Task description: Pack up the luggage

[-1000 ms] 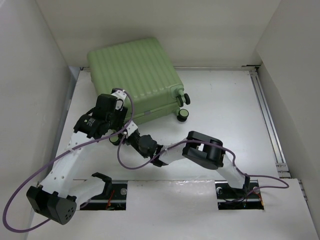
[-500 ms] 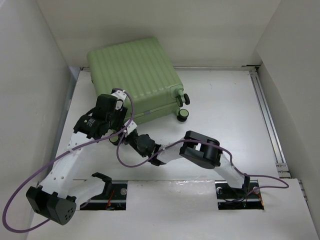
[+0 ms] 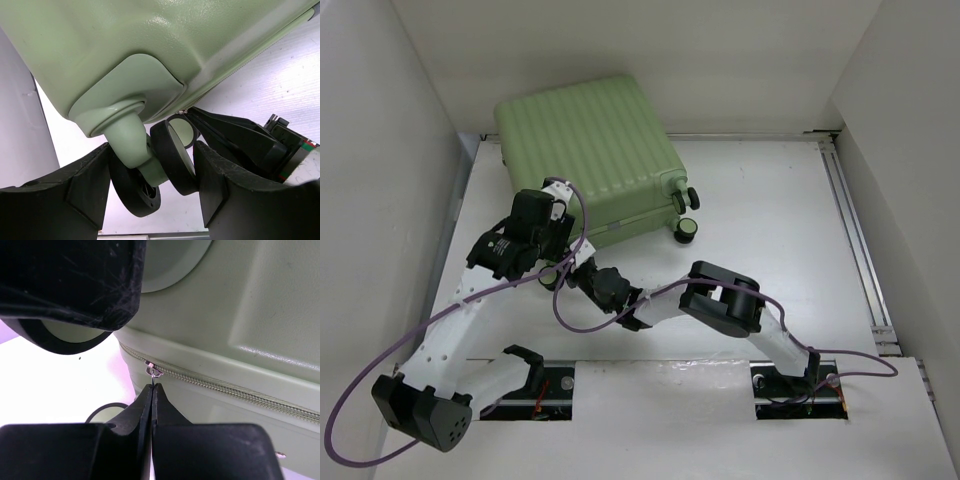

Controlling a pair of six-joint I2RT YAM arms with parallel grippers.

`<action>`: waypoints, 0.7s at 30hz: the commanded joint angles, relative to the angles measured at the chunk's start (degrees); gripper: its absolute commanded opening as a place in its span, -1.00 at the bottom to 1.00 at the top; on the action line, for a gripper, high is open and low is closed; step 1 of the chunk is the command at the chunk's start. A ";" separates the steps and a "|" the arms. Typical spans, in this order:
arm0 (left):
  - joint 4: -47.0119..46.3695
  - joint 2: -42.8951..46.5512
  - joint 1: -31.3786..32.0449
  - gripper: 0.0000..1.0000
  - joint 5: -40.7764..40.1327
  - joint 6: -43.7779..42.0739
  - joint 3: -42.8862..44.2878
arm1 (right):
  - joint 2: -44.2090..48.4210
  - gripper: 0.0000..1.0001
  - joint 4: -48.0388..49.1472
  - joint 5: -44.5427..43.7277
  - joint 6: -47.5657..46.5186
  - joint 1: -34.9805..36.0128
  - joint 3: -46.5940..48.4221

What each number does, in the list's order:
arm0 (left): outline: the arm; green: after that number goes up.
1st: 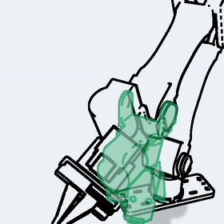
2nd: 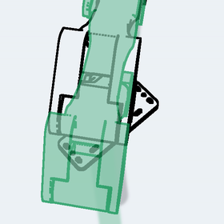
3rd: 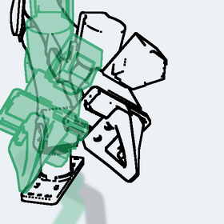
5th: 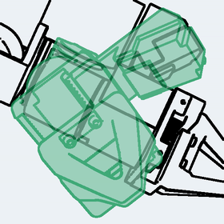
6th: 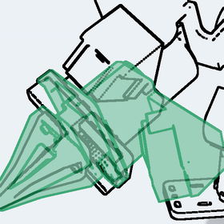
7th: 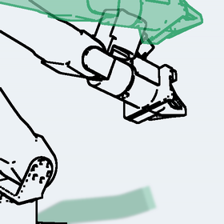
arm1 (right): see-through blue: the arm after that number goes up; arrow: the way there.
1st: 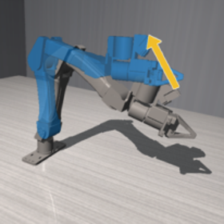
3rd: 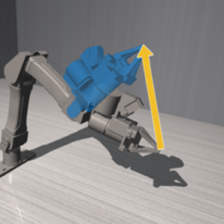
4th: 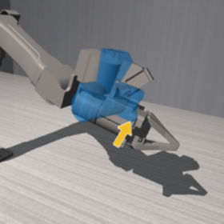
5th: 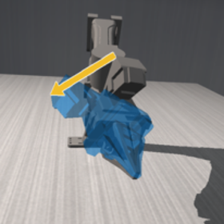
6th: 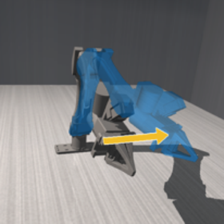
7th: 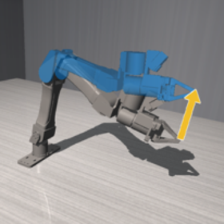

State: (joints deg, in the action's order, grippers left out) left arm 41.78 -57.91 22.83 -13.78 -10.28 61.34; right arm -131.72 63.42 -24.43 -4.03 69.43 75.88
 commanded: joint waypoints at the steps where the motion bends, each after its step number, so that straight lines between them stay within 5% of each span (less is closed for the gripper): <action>1: -1.70 1.84 4.06 -1.00 13.25 -7.12 -0.69 | 1.12 -1.00 -2.86 -0.54 -0.80 -0.52 2.26; 7: -1.70 2.36 3.54 -1.00 10.62 -8.43 -1.75 | 5.50 -1.00 -12.25 -9.39 -0.80 -1.14 -0.63; 21: -2.23 2.36 -0.76 -1.00 3.42 -10.37 -6.85 | 26.06 -1.00 -27.82 -21.19 12.64 -15.01 -26.90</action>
State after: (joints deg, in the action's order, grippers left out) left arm 37.15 -54.54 22.94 -15.22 -12.34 56.66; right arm -108.84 44.88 -36.75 3.97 58.19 53.71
